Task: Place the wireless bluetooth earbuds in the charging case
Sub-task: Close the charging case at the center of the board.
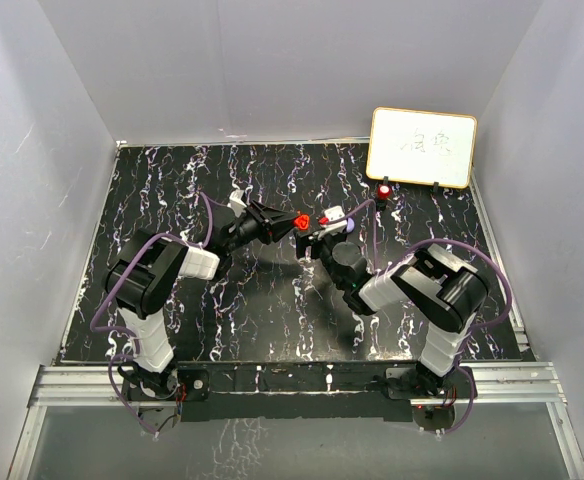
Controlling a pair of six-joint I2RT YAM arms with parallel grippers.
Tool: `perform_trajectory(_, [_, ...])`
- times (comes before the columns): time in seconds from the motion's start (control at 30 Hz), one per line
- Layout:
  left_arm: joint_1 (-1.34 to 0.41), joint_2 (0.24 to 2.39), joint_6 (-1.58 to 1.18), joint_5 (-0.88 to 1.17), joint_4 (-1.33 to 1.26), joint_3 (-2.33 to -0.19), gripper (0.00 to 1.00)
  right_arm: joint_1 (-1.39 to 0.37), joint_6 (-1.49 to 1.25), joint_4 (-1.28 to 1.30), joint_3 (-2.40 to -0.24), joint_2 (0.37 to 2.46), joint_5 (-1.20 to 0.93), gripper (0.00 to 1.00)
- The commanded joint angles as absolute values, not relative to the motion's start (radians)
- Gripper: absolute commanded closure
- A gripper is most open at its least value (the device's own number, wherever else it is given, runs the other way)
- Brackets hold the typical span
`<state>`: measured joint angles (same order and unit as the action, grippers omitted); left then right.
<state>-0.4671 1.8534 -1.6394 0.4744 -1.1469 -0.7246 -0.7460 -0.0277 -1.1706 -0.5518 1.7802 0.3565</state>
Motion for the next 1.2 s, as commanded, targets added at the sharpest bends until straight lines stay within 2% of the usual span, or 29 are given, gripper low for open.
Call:
perform_trajectory(0.0, [-0.469, 1.791, -1.649, 0.494, -1.189, -0.719, 1.0, -0.745, 0.0, -1.234, -0.585, 1.776, 0.41, 0.26])
perform_trajectory(0.63, [-0.467, 1.788, -1.65, 0.515, -1.199, -0.654, 1.0, -0.71, 0.039, -1.242, -0.53, 1.686, 0.492, 0.23])
perform_trajectory(0.8, [-0.427, 1.827, -1.611, 0.558, -1.216, -0.669, 1.0, -0.709, -0.008, -1.046, -0.509, 1.565, 0.584, 0.17])
perform_trajectory(0.97, [-0.407, 1.886, -1.429, 0.599, -1.017, -0.768, 1.0, -0.707, -0.057, -0.859, -0.467, 1.358, 0.626, 0.09])
perform_trajectory(1.17, [-0.406, 2.004, -1.299, 0.595, -0.898, -0.896, 1.0, -0.68, -0.126, -0.544, -0.527, 1.151, 0.558, 0.02])
